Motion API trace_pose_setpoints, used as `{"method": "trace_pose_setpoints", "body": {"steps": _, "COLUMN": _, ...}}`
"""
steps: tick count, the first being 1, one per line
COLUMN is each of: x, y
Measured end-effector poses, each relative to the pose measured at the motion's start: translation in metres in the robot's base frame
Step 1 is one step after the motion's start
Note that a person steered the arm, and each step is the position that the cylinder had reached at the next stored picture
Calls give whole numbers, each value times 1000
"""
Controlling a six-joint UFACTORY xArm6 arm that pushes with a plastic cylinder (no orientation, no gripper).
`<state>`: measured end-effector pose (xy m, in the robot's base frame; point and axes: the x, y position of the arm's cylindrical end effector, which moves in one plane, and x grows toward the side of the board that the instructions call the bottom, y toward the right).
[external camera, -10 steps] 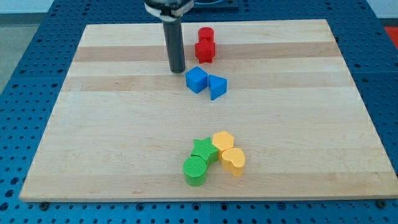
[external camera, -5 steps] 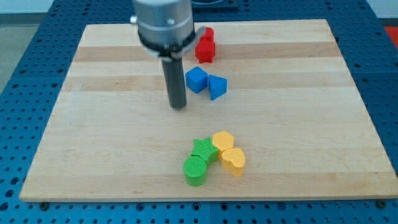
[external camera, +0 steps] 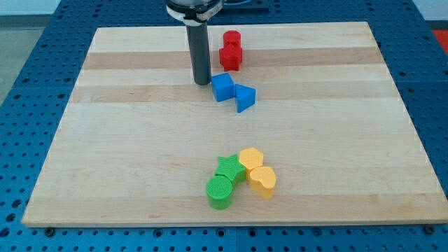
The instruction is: Push blue cube to the bottom of the red star
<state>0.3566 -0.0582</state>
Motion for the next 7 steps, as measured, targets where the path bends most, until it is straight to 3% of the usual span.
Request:
{"method": "trace_pose_setpoints", "body": {"steps": 1, "x": 13, "y": 0}}
{"method": "trace_pose_setpoints", "body": {"steps": 3, "x": 90, "y": 12}}
{"method": "trace_pose_setpoints", "body": {"steps": 5, "x": 52, "y": 30}}
{"method": "trace_pose_setpoints", "body": {"steps": 7, "x": -12, "y": 30}}
